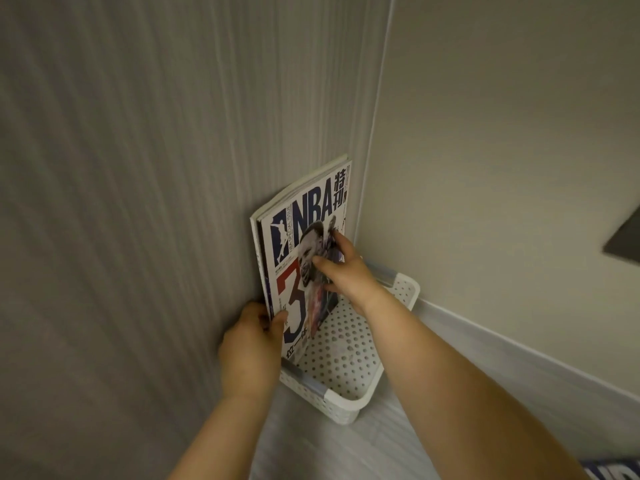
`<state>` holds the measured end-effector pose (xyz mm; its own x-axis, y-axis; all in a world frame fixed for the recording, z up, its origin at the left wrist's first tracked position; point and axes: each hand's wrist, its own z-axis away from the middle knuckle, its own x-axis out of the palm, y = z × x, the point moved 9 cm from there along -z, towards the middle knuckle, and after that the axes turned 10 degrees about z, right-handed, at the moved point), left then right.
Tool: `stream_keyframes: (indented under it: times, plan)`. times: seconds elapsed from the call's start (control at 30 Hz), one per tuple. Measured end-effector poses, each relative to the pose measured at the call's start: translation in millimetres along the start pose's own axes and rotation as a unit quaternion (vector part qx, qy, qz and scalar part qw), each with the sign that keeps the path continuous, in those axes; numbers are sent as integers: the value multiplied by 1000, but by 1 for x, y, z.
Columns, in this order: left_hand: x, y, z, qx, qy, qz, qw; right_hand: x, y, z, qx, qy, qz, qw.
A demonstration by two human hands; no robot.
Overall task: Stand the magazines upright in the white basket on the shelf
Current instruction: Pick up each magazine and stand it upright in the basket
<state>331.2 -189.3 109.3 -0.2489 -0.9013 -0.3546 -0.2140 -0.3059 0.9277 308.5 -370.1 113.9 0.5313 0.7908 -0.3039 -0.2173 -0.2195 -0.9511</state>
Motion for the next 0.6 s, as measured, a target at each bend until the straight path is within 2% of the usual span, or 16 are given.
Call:
stream_keyframes:
  times: [0.17,0.37,0.47,0.6]
  plan:
    - [-19,-4,22,39,17,10,999,-5,-9,13,-15,12,52,998]
    - [-27,18,63,124,-6,-41,991,-31,-16,54,-7,23,100,995]
    - [-14,37,94,154,-59,-55,985,-60,-10,94,3,64,137,988]
    - [33,50,161,169,-177,-46,968,-110,20,179,11,76,231,970]
